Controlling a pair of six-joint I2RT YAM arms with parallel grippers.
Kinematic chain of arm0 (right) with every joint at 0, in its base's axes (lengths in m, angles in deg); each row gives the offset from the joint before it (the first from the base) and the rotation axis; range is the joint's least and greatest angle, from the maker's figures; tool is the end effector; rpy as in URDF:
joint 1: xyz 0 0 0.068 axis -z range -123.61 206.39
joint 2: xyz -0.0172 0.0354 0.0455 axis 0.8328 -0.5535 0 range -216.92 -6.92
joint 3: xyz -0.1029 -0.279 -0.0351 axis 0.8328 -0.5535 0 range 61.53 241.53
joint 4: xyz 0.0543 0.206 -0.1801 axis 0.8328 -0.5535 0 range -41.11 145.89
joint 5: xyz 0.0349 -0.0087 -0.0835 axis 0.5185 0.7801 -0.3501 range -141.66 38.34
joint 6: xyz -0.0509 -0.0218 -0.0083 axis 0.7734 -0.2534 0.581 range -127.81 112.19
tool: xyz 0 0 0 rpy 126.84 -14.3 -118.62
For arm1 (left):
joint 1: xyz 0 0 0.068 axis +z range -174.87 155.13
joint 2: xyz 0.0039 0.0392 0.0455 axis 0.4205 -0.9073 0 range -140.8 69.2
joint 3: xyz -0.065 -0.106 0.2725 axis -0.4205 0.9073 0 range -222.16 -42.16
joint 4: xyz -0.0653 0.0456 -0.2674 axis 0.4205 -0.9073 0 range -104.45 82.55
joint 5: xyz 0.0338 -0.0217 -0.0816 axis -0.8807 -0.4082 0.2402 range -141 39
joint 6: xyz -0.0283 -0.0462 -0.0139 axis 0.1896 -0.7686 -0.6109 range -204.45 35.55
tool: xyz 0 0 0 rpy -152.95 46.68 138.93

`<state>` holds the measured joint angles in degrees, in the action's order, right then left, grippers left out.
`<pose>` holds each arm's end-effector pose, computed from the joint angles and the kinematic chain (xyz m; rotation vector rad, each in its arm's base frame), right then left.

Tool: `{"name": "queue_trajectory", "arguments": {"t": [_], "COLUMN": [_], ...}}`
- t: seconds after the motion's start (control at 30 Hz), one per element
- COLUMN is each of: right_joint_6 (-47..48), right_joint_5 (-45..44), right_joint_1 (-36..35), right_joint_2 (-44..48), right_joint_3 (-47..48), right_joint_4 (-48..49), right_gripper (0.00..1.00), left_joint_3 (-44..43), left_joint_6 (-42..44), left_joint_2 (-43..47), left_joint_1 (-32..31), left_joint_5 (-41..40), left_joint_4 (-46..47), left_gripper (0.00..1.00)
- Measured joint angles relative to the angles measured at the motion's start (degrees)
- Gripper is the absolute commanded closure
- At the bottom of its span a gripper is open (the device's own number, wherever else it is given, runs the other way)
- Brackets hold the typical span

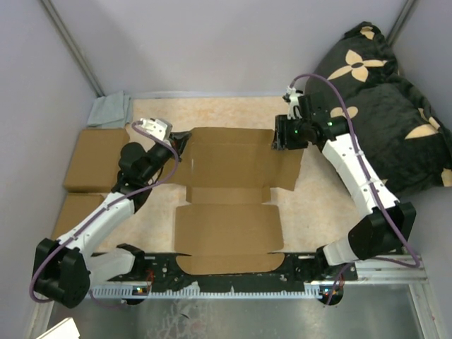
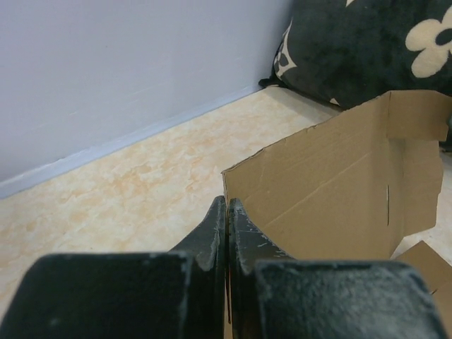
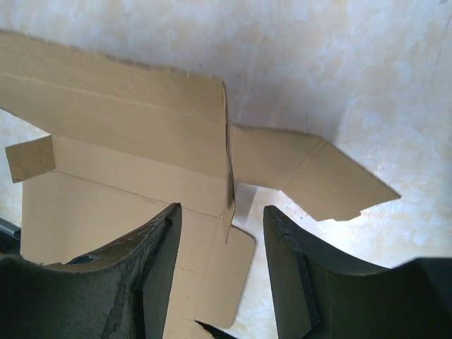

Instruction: Fold the paper box

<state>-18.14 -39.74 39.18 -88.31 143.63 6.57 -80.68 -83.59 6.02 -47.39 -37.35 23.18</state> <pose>0.2967 0.1004 0.3811 -0.2433 2.4372 0.4684 0.2405 -0.1096 0.3299 0.4905 1.4045 -0.4810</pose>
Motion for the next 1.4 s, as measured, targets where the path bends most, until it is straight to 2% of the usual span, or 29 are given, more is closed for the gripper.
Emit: {"name": "queue_trajectory", "arguments": {"t": [0.27,0.33,0.4,0.5,0.6,0.63,0.73,0.8,0.87,1.1,1.4], "right_joint_6": [1.68,1.9,2.25,2.75,3.13,3.06,2.82,2.47,1.86,-1.49,-2.71], "right_joint_5": [-1.42,-1.29,-0.96,-0.46,-0.24,-0.42,-1.95,-2.73,-3.93,-9.38,-15.5], "right_joint_1": [-0.02,-0.02,-0.07,-0.48,-1.42,-1.9,-2.93,-3.5,-4.52,-6.93,-8.72], "right_joint_2": [-4.07,-4.94,-5.75,-7.08,-7.69,-7.74,-7.74,-7.63,-7.15,-2.67,9.27], "right_joint_3": [6.21,6.82,6.95,6.93,6.95,6.93,6.8,5.97,4.13,-4.39,-20.9], "right_joint_4": [-1.86,-2.32,-2.6,-3.28,-4.11,-4.33,-4.48,-3.61,-2.38,4.09,24.0], "right_gripper": [0.5,0.54,0.61,0.85,1.0,1.0,1.0,1.0,1.0,1.0,1.0], "left_joint_3": [7.78,9.46,10.1,10.19,10.19,10.19,10.19,10.05,9.44,5.16,-2.29], "left_joint_6": [5.99,7.06,8.0,8.7,9.25,9.27,9.16,8.5,7.54,2.89,-1.16], "left_joint_2": [4.7,5.4,5.62,5.77,5.95,5.97,5.97,5.97,5.99,9.55,12.22], "left_joint_1": [-0.52,-0.7,-0.96,-1.25,-1.36,-1.4,-1.46,-1.53,-1.57,-1.62,-1.62], "left_joint_5": [4.24,5.14,5.7,6.34,6.51,6.47,5.16,4.39,3.65,-0.04,-1.88], "left_joint_4": [8.74,10.91,12.22,13.46,14.19,14.29,14.16,13.46,11.96,3.23,-9.11], "left_gripper": [1.0,1.0,1.0,1.0,0.96,0.93,0.73,0.63,0.57,0.51,0.5]}}
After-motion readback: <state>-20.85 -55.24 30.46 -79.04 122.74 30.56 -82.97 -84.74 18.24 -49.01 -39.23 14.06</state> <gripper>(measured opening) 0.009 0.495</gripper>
